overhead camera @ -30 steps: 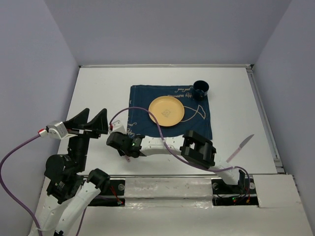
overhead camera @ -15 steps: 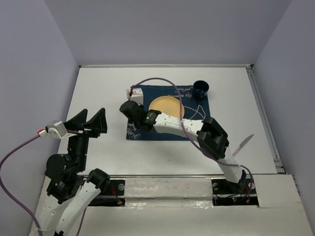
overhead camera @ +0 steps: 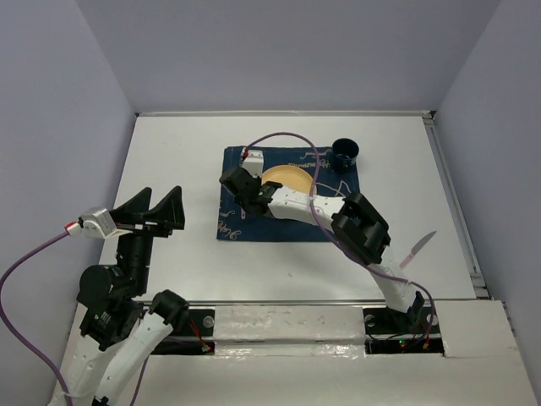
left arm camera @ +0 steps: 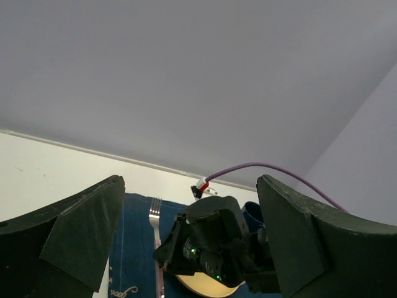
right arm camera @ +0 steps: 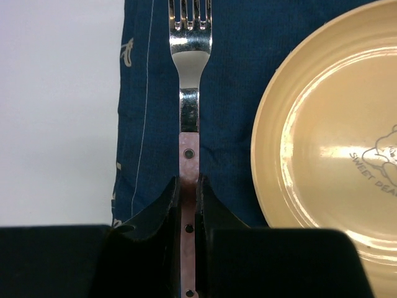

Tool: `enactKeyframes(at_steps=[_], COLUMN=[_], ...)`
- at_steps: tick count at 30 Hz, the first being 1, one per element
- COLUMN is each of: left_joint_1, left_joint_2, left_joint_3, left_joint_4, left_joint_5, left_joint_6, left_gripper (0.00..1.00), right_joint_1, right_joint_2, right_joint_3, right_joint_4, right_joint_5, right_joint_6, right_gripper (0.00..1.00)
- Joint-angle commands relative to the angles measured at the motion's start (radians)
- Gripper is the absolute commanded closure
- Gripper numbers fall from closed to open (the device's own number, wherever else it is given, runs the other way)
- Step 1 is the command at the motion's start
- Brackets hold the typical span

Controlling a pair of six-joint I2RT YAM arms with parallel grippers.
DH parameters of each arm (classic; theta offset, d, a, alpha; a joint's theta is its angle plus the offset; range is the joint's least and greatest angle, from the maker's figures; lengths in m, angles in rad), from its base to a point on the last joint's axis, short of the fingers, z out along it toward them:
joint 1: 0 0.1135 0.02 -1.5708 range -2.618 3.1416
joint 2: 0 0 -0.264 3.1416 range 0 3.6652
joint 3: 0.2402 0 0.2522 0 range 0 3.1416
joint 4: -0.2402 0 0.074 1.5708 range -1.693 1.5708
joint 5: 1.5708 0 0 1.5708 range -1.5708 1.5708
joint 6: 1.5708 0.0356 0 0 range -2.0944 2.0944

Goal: Set the dinner table for one person

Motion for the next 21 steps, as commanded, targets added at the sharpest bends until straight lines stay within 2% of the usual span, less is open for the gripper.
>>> enactKeyframes(at_steps=[1, 13, 16, 18, 21], left_joint_1=[-0.010, -0.012, -0.012, -0.013, -0.015], left_joint_2=[0.008, 0.008, 0.010, 0.010, 0.010], left_joint_3=[0.011, 0.011, 0.011, 0.011, 0.011], left_joint_4=[0.034, 0.035, 0.034, 0.035, 0.037], left_joint_5=[0.006, 0.009, 0.009, 0.011, 0.017], left_joint_6=[0.003, 0.001, 0.003, 0.001, 0.001], left_gripper=[0.01, 0.01, 0.01, 0.01, 0.01], right_joint_1=[0.008, -0.001, -0.001, -0.001, -0.001], right_joint_2=[0.031, 0.093, 0.102, 0.101, 0.070], right_joint_3=[0.020, 0.062, 0.066, 0.068, 0.066], right_joint_4=[0.030, 0.021, 0.016, 0.010, 0.009], right_joint_5=[-0.013, -0.010, -0.010, -0.018, -0.024], right_joint_6=[0.044, 0.041, 0.045, 0.045, 0.027], right_gripper=[1.00, 1.00, 0.91, 0.76, 0.61])
